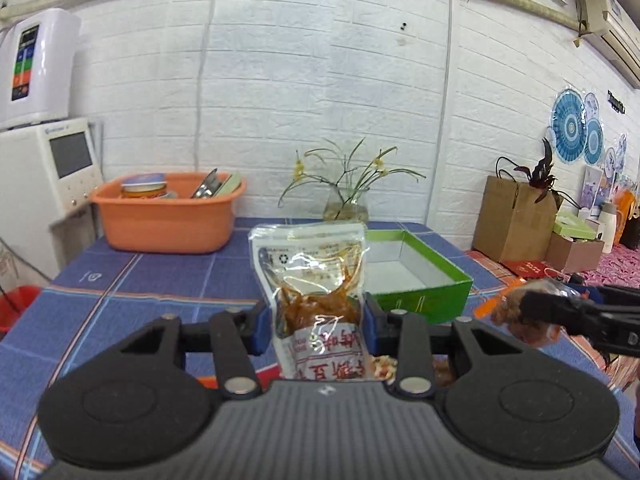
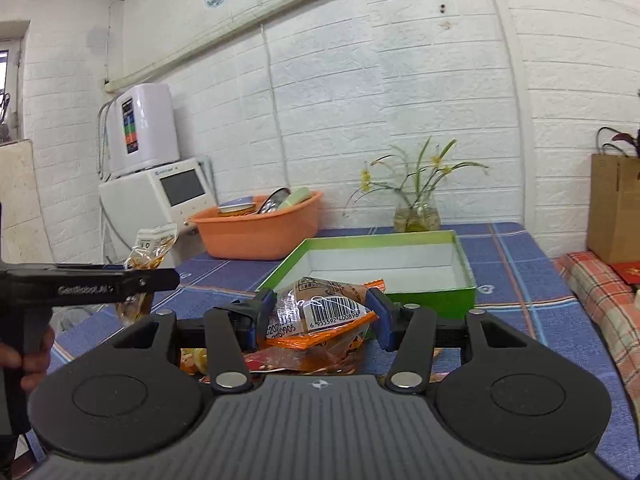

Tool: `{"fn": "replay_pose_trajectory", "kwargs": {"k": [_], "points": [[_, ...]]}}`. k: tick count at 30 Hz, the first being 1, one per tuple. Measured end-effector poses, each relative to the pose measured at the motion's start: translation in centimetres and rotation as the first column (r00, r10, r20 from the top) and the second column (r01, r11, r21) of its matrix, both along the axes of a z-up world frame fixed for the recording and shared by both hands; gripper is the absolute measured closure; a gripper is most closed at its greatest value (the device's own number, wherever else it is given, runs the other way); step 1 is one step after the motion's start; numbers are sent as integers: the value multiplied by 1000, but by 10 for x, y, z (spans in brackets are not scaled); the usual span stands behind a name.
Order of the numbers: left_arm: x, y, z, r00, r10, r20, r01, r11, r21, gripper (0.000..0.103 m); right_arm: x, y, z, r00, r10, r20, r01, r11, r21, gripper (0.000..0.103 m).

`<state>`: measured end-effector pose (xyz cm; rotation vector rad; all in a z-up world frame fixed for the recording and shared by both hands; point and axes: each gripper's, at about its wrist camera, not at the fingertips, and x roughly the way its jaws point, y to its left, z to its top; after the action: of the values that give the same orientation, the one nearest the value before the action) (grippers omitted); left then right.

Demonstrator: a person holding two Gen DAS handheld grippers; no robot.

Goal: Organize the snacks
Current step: 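Carry both held snacks over the green box and release them inside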

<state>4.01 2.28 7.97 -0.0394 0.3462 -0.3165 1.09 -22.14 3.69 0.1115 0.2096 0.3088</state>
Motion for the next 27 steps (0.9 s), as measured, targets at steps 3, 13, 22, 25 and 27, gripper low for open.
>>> {"fn": "replay_pose_trajectory", "kwargs": {"k": [3, 13, 22, 25, 27], "points": [[25, -9, 8, 1000, -29, 4, 29, 1000, 5, 67, 2, -15, 9, 997, -65, 32, 66, 998, -18, 17], [136, -56, 13, 998, -1, 58, 1, 1000, 12, 64, 100, -12, 33, 982, -147, 121, 155, 986, -65, 17], [196, -90, -41, 995, -48, -84, 56, 994, 91, 63, 190, -13, -12, 988, -150, -45, 149, 989, -20, 16], [206, -90, -52, 991, -54, -120, 68, 991, 119, 63, 207, -17, -23, 976, -176, -129, 177, 984, -7, 16], [210, -86, -58, 988, -57, -143, 77, 987, 141, 63, 214, -16, -29, 961, -192, -198, 195, 981, -9, 16]]}}
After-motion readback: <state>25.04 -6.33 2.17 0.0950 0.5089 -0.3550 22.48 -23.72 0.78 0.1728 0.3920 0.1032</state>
